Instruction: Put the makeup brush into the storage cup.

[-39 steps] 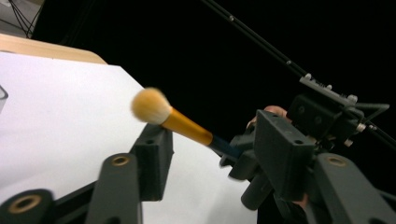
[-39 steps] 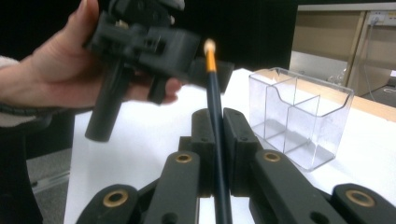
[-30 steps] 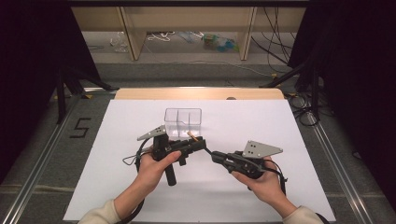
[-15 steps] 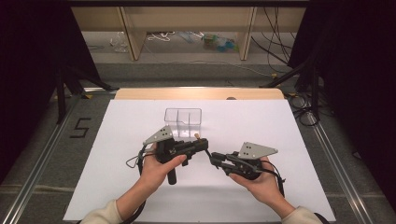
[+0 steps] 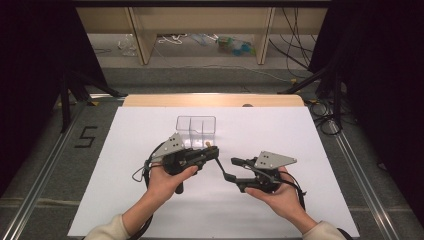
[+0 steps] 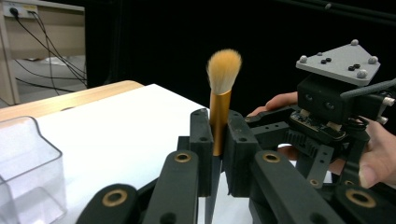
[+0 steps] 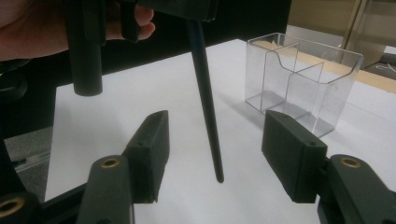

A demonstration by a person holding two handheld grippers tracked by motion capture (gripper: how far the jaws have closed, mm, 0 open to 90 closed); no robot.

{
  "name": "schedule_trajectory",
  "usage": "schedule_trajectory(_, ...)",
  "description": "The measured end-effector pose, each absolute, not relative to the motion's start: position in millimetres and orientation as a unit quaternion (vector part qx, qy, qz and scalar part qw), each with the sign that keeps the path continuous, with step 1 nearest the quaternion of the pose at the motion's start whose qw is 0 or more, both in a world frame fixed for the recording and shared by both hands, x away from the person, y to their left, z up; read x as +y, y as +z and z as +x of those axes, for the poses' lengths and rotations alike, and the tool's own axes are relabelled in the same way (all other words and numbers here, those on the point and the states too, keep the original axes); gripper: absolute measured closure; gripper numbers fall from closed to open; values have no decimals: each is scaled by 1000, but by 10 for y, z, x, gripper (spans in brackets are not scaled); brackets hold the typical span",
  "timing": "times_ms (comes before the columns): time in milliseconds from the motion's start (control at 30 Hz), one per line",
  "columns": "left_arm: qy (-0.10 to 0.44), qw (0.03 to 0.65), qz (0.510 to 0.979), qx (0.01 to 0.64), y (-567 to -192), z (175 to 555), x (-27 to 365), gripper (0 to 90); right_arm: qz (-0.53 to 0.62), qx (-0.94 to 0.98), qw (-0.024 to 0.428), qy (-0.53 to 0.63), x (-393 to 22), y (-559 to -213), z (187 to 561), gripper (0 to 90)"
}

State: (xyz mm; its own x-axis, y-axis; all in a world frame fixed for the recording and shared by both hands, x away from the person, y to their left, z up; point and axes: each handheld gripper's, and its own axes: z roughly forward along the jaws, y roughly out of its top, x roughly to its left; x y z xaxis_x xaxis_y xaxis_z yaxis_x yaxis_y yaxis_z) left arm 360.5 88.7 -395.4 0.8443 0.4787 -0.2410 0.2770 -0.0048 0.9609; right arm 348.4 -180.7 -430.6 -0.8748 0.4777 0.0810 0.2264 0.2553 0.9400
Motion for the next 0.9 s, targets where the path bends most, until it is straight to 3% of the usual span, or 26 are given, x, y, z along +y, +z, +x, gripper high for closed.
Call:
schedule_trajectory(133,106,650,712,245,-3924,3634,911,833,222,778,109,578,-1807,-4318,3495,398)
schedule_trajectory(900,158,613,728,265,-3828,3627,1023,834,230,780,117,571,-1903,-4330,3487,345)
